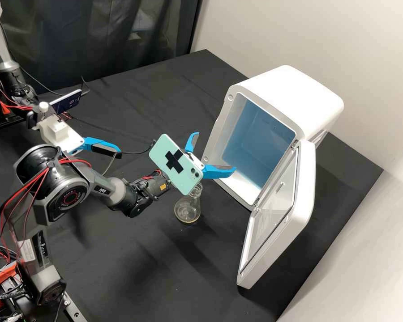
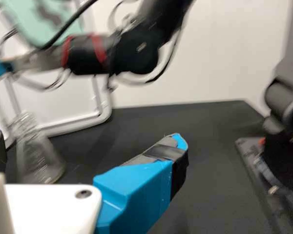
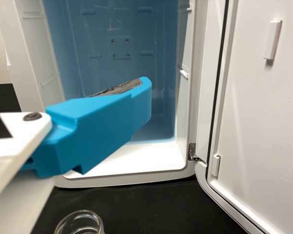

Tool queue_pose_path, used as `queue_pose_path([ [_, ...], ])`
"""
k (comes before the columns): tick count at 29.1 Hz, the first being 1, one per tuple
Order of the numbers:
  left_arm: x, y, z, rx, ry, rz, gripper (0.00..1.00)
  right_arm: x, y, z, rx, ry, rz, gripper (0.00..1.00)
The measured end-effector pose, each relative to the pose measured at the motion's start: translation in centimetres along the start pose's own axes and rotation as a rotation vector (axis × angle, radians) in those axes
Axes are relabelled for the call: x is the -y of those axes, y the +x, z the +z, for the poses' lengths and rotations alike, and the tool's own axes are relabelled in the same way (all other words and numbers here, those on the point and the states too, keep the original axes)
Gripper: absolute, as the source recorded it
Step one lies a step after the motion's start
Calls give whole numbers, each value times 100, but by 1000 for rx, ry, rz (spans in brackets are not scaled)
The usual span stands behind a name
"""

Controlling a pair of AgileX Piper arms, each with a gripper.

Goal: Place the flask in the incubator

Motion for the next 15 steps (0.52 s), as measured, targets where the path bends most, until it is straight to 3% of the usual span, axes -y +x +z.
queue_pose_path([
  [3, 18, -169, -167, -29, -24, -16, 100, 0, 0, 0, 0, 0, 0, 100],
  [7, -40, -357, -312, -31, -29, 0, 100, 0, 0, 0, 0, 0, 0, 100],
  [14, -182, -683, -527, -31, -39, 92, 100, 0, 0, 0, 0, 0, 0, 100],
  [15, -185, -698, -541, -33, -44, 95, 100, 0, 0, 0, 0, 0, 0, 100],
])
